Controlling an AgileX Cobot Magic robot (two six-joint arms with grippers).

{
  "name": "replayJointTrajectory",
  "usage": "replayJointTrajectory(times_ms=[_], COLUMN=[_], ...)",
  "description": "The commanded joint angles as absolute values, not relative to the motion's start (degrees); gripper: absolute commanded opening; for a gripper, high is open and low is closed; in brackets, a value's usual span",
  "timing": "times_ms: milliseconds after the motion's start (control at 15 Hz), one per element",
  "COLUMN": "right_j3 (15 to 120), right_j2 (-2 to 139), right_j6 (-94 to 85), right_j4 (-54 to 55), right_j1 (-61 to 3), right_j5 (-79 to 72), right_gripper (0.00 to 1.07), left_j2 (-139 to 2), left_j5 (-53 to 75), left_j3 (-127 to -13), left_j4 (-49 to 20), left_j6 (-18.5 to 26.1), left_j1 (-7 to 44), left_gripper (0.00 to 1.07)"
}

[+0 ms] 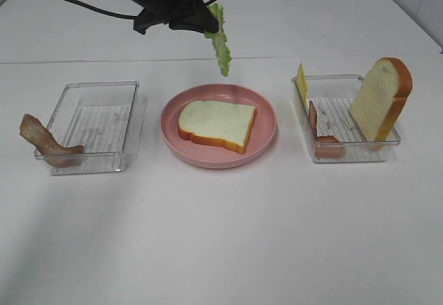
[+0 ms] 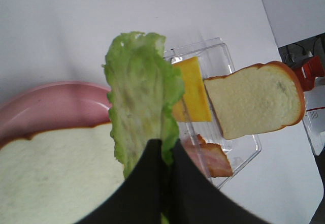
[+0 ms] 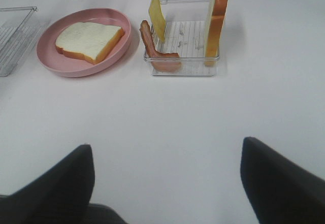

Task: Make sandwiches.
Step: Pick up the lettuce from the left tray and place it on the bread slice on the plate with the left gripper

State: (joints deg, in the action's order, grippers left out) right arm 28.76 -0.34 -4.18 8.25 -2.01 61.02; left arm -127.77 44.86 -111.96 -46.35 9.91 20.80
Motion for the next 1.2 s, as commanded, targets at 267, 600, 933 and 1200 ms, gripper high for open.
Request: replayJointTrajectory(times_ms=[267, 600, 933, 1200], right_j3=[28.6, 28.6, 28.6, 28.6], right_j2=[-1.1, -1.1, -1.1, -1.1], right_j6=[-4.3, -4.3, -4.3, -4.3], right_j4=[8.5, 8.5, 8.5, 8.5], right_j1=[-1.7, -1.7, -1.7, -1.7], right_j5=[60.5, 60.5, 60.5, 60.5], right_gripper=[0.75, 0.75, 0.75, 0.75], left_j2=[-131.9, -136.5, -136.2, -136.4], left_j5=[41.0, 43.8, 44.3, 45.4], left_j3=[-112.1, -111.9, -111.8, -111.8], left_j4=[-47.2, -45.8, -30.8, -23.0], left_j6=[10.1, 9.8, 2.1, -1.0], left_j1=[27.2, 27.1, 27.0, 27.0], left_gripper=[0.00, 0.00, 0.00, 0.00])
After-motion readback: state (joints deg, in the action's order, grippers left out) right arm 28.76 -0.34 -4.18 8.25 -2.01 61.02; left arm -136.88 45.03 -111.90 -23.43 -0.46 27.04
